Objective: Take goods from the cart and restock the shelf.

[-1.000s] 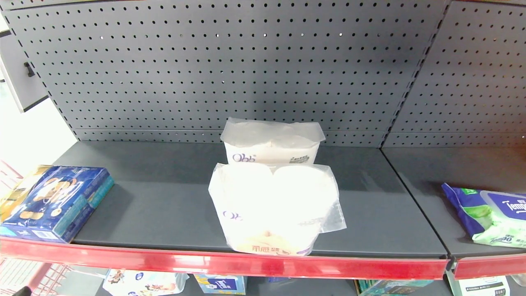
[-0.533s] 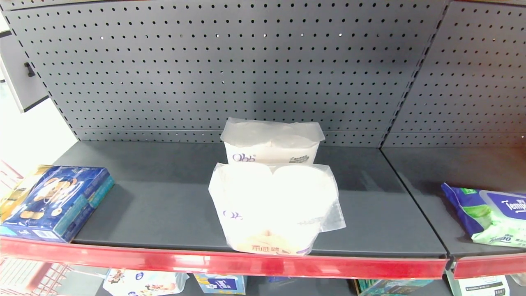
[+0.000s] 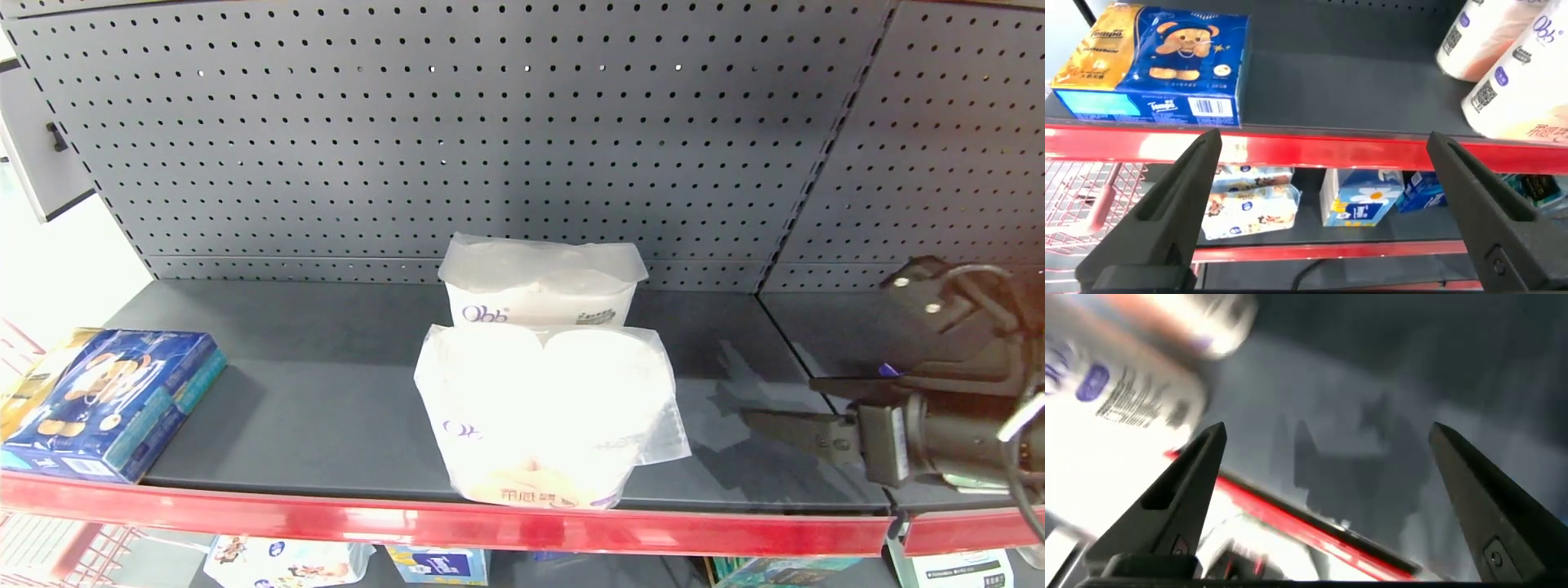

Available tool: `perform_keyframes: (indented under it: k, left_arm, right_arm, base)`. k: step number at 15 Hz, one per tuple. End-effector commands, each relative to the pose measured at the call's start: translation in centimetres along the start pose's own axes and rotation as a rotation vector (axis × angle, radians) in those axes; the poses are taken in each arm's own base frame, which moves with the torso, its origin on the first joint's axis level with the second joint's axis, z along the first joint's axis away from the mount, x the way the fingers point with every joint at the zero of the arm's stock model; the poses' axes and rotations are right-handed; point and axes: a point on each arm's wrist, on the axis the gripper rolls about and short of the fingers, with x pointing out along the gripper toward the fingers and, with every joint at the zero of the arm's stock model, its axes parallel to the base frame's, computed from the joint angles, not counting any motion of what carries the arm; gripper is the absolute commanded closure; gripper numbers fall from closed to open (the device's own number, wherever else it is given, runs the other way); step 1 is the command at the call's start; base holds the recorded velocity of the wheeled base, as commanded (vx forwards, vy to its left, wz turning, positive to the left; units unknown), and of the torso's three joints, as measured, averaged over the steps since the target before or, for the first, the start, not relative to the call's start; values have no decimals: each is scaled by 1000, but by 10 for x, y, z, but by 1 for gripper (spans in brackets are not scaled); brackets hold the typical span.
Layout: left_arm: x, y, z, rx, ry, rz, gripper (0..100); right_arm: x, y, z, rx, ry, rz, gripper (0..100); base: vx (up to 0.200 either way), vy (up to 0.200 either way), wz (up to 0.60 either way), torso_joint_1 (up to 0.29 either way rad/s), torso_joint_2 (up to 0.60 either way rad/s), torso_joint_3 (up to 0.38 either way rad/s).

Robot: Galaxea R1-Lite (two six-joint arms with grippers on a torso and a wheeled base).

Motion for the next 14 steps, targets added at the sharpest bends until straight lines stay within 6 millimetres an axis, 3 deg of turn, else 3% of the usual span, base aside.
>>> perform_keyframes:
  k: [1,5,14]
  left_arm:
    - [1,0,0,-1,9,0,0]
    - [2,0,1,0,12,2,0]
    - [1,0,3,1,0,3,0]
  right_arm:
    - [37,11,-9,-27,135,13,0]
    - [51,12,-13,-38,180,-30,0]
    - [70,38,-3,-59,183,44,0]
  base:
    - [0,0,0,0,0,0]
    - [0,0,0,0,0,0]
    - [0,0,0,0,0,0]
